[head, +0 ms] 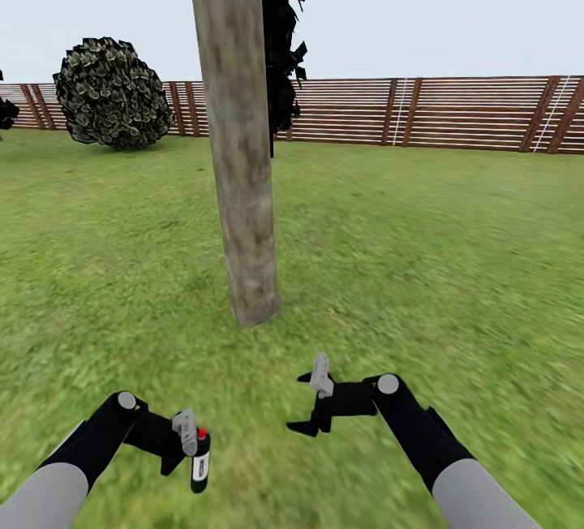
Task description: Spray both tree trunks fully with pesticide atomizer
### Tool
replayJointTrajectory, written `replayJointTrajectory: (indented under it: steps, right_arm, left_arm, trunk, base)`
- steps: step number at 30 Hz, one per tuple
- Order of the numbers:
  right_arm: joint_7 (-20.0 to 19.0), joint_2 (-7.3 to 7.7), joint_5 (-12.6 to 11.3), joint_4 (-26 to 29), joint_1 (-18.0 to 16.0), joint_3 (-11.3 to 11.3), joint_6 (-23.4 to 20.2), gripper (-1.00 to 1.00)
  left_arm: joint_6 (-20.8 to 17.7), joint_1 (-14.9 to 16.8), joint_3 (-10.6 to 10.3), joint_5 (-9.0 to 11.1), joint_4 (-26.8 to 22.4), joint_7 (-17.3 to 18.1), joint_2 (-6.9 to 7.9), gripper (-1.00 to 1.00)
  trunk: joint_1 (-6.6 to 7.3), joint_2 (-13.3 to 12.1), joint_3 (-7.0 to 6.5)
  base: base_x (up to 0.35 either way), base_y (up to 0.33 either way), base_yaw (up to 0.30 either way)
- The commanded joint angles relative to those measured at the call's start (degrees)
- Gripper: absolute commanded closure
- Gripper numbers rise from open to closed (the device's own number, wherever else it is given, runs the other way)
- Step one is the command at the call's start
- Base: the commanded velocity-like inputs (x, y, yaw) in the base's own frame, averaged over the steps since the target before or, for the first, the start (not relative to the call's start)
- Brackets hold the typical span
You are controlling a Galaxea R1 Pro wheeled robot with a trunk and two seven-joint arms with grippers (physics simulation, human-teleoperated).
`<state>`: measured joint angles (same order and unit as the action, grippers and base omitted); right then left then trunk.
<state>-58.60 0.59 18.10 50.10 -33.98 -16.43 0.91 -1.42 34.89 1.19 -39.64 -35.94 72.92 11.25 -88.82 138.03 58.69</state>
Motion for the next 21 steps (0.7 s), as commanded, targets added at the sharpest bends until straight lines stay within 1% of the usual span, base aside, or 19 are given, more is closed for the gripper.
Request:
replayJointTrajectory:
  steps: [1,2,8,13,14,15,16,19,21]
  right_arm:
    - [-0.5,-0.02,0.0,0.2,0.0,-0.1,0.0,-1.00]
    - [-0.9,-0.07,0.0,0.4,-0.1,-0.2,0.0,1.00]
    - [-3.7,-0.27,0.0,0.8,-0.2,-0.3,0.0,1.00]
    - [-4.5,-0.32,0.0,0.9,-0.6,-0.4,0.0,1.00]
    - [-4.5,-0.32,0.0,0.8,-0.7,-0.4,0.0,1.00]
    - [-4.6,-0.33,0.0,0.8,-1.0,-0.4,0.0,1.00]
    - [-4.7,-0.33,0.0,0.8,-1.2,-0.4,0.0,1.00]
    - [-4.8,-0.33,0.0,0.7,-1.7,-0.4,0.0,1.00]
    - [-4.8,-0.35,-0.1,0.8,-1.8,-0.4,0.0,1.00]
  left_arm:
    - [0.0,0.0,0.0,0.0,0.0,0.2,0.00,1.00]
    - [0.1,0.0,0.0,0.0,-0.1,0.3,0.00,1.00]
    - [0.1,0.0,0.0,0.0,-0.1,0.5,-0.08,1.00]
    - [0.2,0.0,-0.2,0.0,-0.1,0.6,-0.30,1.00]
    - [0.2,0.0,-0.8,0.0,-0.1,0.6,-0.36,1.00]
    - [0.1,0.0,-2.5,0.0,-0.1,0.6,-0.57,1.00]
    - [0.2,0.0,-3.2,0.1,-0.1,0.6,-0.63,1.00]
    - [0.4,0.1,-3.8,0.4,-0.1,0.6,-0.81,1.00]
    - [0.4,0.1,-3.8,0.6,-0.2,0.6,-0.96,1.00]
  trunk:
    - [0.00,0.0,0.00]
    - [0.00,0.0,0.00]
    - [0.00,0.0,0.00]
    - [0.00,0.0,0.00]
    - [0.00,0.0,0.00]
    - [0.00,0.0,0.00]
    - [0.00,0.0,0.00]
    - [0.00,0.0,0.00]
    - [0.00,0.0,0.00]
  base:
    - [0.000,0.000,0.000]
    - [0.000,0.000,0.000]
    - [0.000,0.000,0.000]
    - [0.000,0.000,0.000]
    - [0.000,0.000,0.000]
    - [0.000,0.000,0.000]
    - [0.000,0.000,0.000]
    - [0.000,0.000,0.000]
    - [0.000,0.000,0.000]
